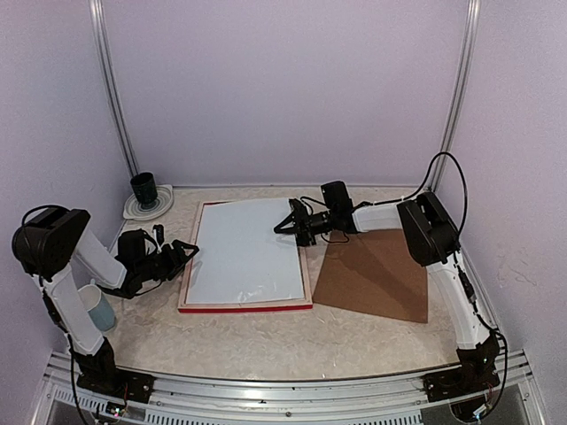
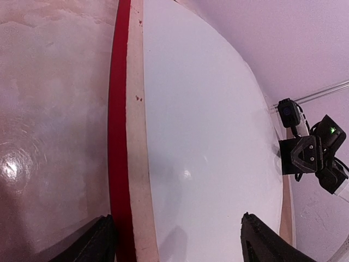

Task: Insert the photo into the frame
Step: Place the photo on the mat board.

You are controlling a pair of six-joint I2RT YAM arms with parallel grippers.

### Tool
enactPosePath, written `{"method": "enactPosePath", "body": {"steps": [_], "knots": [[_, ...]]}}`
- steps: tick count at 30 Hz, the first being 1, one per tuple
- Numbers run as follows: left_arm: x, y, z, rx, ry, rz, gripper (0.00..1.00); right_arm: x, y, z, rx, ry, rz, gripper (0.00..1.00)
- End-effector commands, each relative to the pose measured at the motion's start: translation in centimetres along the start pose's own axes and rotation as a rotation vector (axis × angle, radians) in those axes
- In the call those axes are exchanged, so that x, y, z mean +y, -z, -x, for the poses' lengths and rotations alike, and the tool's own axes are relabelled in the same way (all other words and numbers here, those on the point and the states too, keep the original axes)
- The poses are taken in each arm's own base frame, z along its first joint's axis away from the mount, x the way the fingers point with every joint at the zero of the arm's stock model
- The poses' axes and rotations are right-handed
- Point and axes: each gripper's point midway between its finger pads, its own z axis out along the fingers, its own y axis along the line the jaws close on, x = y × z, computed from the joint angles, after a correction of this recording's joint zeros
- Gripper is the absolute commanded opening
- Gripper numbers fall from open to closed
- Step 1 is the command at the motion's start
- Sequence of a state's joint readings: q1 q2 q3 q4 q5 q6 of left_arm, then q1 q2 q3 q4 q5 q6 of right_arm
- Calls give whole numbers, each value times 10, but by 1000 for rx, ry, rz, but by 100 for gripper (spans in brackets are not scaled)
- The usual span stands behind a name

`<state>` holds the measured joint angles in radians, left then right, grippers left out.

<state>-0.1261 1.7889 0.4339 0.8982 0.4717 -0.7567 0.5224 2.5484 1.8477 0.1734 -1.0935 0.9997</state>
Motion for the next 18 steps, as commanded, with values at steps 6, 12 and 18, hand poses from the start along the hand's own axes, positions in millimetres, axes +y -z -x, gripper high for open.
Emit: {"method": "enactPosePath", "body": {"steps": [6, 12, 18], "knots": [[5, -3, -15, 62, 33, 6, 78, 28, 15, 18, -48, 103, -134, 47], [6, -3, -15, 61, 36, 7, 78, 20, 21, 20, -62, 113, -221, 50], [6, -3, -15, 62, 39, 6, 79, 16, 20, 15, -58, 120, -268, 50]]}}
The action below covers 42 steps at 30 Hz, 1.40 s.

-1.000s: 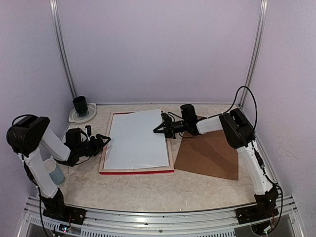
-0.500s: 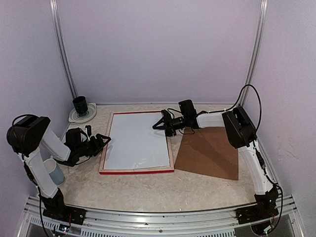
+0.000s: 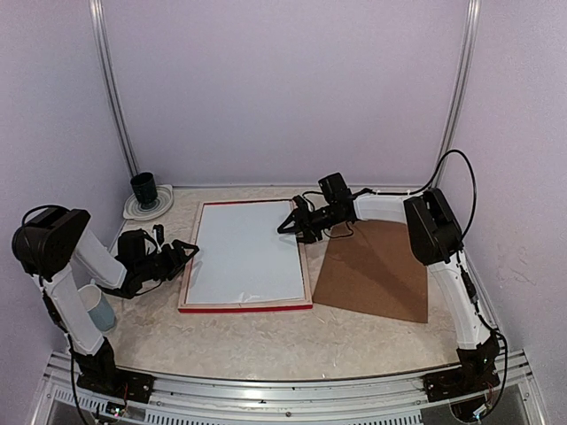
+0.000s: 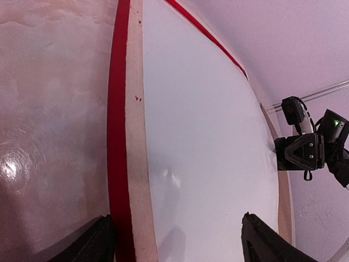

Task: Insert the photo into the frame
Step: Place the photo on the mat board, then adjust the backboard at the center of the board.

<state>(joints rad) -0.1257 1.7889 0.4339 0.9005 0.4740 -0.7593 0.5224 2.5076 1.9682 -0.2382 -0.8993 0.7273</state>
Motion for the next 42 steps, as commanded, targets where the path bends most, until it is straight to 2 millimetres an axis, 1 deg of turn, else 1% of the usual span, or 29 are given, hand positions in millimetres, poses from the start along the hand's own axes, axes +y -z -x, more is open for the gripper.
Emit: {"method": "enactPosePath", "body": {"steps": [1, 6, 10, 23, 28, 31, 32, 33, 37, 39, 41, 42], "knots": [[7, -3, -15, 63, 38, 8, 79, 23, 11, 5, -20, 60, -38, 50], [6, -3, -15, 63, 37, 7, 79, 19, 10, 2, -17, 76, -98, 51], [6, -2, -15, 62, 36, 6, 80, 16, 16, 4, -35, 94, -159, 51], [6, 0, -14, 53, 34, 14, 84, 24, 46, 17, -97, 184, -330, 54], [5, 2, -12, 44, 27, 14, 86, 28, 61, 21, -120, 231, -402, 57], [3, 5, -10, 35, 22, 14, 90, 30, 73, 22, -135, 262, -456, 61], [3, 5, -10, 31, 20, 14, 97, 31, 78, 23, -144, 274, -478, 64], [1, 7, -8, 23, 15, 12, 99, 32, 83, 24, -151, 286, -501, 66], [-5, 12, -3, 1, -5, 12, 99, 33, 109, 24, -198, 323, -609, 75], [-8, 15, -1, -13, -20, 13, 99, 31, 123, 24, -228, 327, -670, 82], [-15, 18, 3, -32, -47, 16, 99, 30, 137, 23, -263, 328, -727, 94], [-17, 19, 4, -39, -64, 26, 99, 28, 144, 23, -280, 329, -755, 99]]}}
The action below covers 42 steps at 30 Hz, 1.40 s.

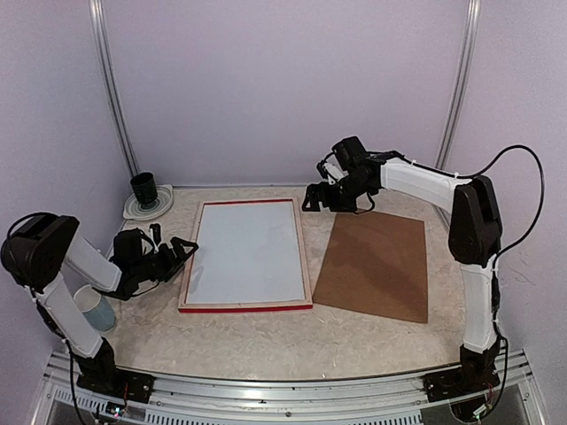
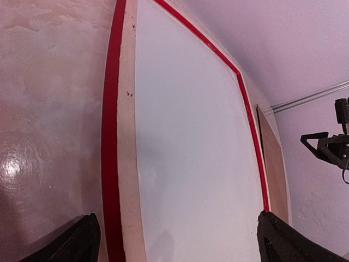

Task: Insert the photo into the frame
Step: Adjust the backboard at the center of the board.

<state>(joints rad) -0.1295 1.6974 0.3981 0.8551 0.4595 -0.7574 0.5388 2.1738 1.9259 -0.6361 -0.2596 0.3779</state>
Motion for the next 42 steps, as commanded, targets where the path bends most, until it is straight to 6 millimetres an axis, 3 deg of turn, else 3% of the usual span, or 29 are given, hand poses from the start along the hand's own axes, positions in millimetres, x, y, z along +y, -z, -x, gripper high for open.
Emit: {"method": "enactPosePath", "body": {"steps": [1, 3, 6, 9, 12, 17, 25, 32, 36, 42], "knots": [[-11, 7, 3, -31, -72, 33, 99, -25, 33, 4, -75, 34, -182, 99], [-22, 12, 9, -62, -122, 41, 99, -33, 43, 0, -93, 13, -192, 99], [-38, 19, 15, -105, -181, 51, 99, -43, 43, -22, -68, -52, -84, 99], [-59, 25, 20, -138, -234, 46, 99, -62, 50, -42, -73, -180, 21, 99], [-81, 25, 18, -138, -278, 43, 99, -88, 63, -59, -105, -257, 1, 99], [-119, 14, 5, -91, -319, -10, 99, -119, 88, -77, -154, -318, -126, 99], [-177, -9, -3, -86, -443, -44, 99, -140, 100, -108, -157, -412, -95, 99], [-232, -37, -16, -36, -512, -176, 99, -175, 116, -144, -146, -501, -196, 95], [-259, -64, -36, 36, -533, -234, 99, -191, 127, -163, -158, -539, -240, 90], [-280, -112, -81, 188, -573, -235, 99, -217, 156, -181, -218, -590, -357, 96]]}}
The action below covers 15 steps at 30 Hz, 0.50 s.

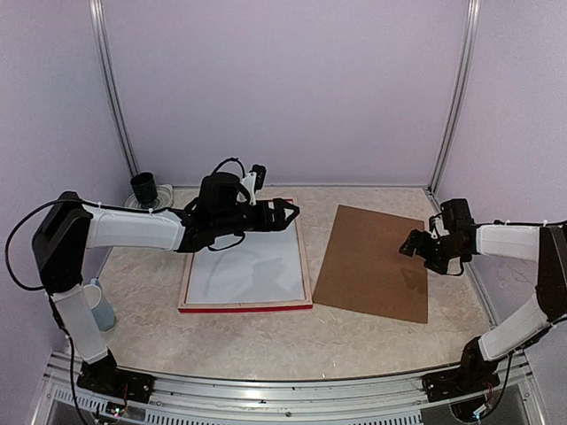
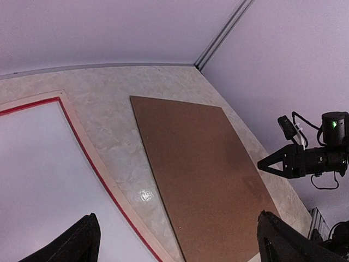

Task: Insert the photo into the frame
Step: Adjust the backboard at the center of the board.

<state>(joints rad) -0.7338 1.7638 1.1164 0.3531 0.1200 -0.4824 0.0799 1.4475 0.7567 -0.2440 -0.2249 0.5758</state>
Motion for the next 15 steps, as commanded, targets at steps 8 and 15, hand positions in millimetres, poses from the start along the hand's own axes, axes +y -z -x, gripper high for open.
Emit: {"method": "enactPosePath", "body": {"steps": [8, 15], "knots": [[-51, -73, -63, 268, -71, -52, 99, -41, 20, 8, -77, -49, -73, 99], [-66, -95, -103, 376, -95, -54, 99, -48, 9, -3, -40, -62, -56, 99]]}}
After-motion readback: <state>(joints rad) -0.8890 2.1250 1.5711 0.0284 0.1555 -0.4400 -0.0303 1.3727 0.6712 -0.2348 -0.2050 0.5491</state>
